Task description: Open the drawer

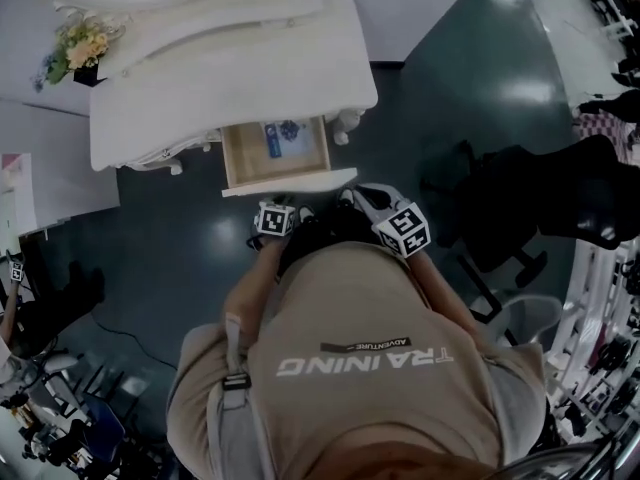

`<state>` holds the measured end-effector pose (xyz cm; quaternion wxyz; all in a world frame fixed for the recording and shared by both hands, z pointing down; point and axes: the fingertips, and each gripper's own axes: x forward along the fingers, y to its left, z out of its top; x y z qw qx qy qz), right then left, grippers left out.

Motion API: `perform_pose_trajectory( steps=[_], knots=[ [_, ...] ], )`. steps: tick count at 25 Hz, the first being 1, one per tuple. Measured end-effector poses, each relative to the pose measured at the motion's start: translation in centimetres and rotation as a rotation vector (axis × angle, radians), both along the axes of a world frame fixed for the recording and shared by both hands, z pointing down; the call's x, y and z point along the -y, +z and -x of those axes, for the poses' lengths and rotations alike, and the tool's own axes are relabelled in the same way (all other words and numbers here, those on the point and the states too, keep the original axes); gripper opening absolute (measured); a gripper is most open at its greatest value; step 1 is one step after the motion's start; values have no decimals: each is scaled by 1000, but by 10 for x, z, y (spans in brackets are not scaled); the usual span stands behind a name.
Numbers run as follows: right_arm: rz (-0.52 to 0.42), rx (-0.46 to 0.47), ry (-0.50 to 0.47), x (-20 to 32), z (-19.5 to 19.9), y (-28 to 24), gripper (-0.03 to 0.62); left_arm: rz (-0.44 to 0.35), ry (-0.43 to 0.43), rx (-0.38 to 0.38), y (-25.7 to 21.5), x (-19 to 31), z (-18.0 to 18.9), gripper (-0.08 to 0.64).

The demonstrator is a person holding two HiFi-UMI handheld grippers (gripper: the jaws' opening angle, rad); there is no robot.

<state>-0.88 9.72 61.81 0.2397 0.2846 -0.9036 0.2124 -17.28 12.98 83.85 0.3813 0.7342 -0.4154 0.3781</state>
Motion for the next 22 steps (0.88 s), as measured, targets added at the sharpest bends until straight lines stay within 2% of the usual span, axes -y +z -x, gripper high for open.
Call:
perform_pose_trajectory(
  steps=[4,7,11,16,22],
  knots=[
    [3,2,10,-7,-4,2,3,-32,26,-29,-16,-10,1,68],
    [-26,18,10,3,-7,-8,3,-88,37,-51,-45,-10,-7,18],
    [-98,51,3,20,-14,-34,3,-212,3,-60,-96,3,-19,8],
    [-163,77,1,43,-25,-64,3,-379,-59,-136,-178,34,-38,8],
    [-250,139,-36,75,-10,-121,3,-618,-110,-206,-290,80,-37,8]
  ],
)
